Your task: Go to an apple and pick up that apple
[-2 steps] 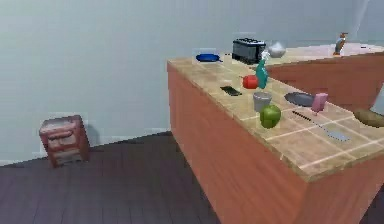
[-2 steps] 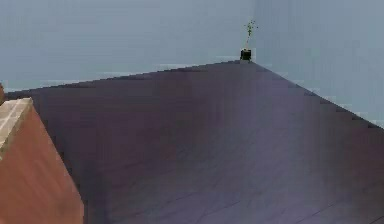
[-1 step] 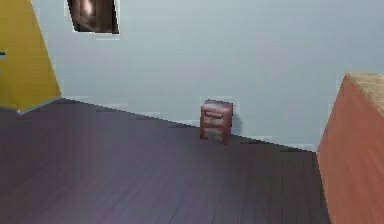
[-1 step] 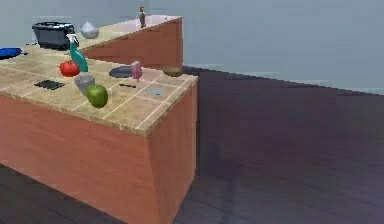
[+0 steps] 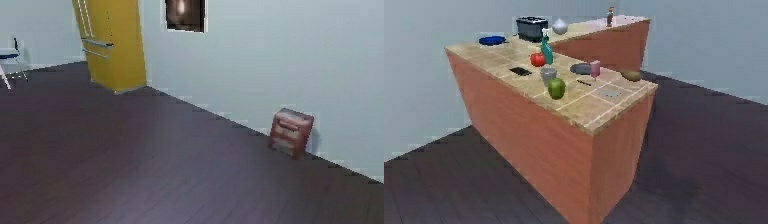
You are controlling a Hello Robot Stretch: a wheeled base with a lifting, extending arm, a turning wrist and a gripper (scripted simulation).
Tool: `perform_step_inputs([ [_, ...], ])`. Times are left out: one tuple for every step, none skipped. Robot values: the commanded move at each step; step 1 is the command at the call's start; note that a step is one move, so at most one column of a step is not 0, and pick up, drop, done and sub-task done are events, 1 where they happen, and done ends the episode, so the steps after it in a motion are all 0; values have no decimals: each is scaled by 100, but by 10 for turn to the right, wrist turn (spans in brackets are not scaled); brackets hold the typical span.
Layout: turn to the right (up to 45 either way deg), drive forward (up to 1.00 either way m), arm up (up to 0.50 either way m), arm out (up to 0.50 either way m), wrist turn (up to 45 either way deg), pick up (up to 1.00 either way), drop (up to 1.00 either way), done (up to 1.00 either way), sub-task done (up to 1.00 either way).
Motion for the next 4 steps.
perform_step_inputs([
  [450, 0, 0, 0, 0, 0, 0, 0, 0],
  [450, 0, 0, 0, 0, 0, 0, 0, 0],
  [180, 0, 0, 0, 0, 0, 0, 0, 0],
  [0, 40, 0, 0, 0, 0, 0, 0, 0],
])
